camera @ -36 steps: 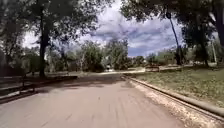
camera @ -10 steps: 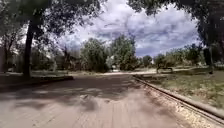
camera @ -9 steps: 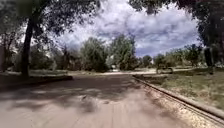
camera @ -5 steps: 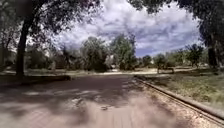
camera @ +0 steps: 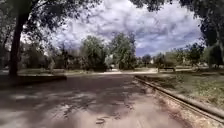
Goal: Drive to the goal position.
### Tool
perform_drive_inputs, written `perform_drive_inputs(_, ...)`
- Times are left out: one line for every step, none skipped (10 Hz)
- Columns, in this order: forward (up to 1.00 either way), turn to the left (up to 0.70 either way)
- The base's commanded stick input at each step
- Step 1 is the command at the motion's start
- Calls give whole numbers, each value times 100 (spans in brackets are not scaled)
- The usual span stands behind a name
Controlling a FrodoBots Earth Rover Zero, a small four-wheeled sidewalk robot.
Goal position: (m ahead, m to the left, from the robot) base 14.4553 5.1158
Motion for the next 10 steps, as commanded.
perform_drive_inputs(85, 0)
perform_drive_inputs(85, 0)
perform_drive_inputs(85, 0)
perform_drive_inputs(85, 0)
perform_drive_inputs(85, 0)
perform_drive_inputs(85, 0)
perform_drive_inputs(85, 0)
perform_drive_inputs(85, 0)
perform_drive_inputs(85, 0)
perform_drive_inputs(85, 0)
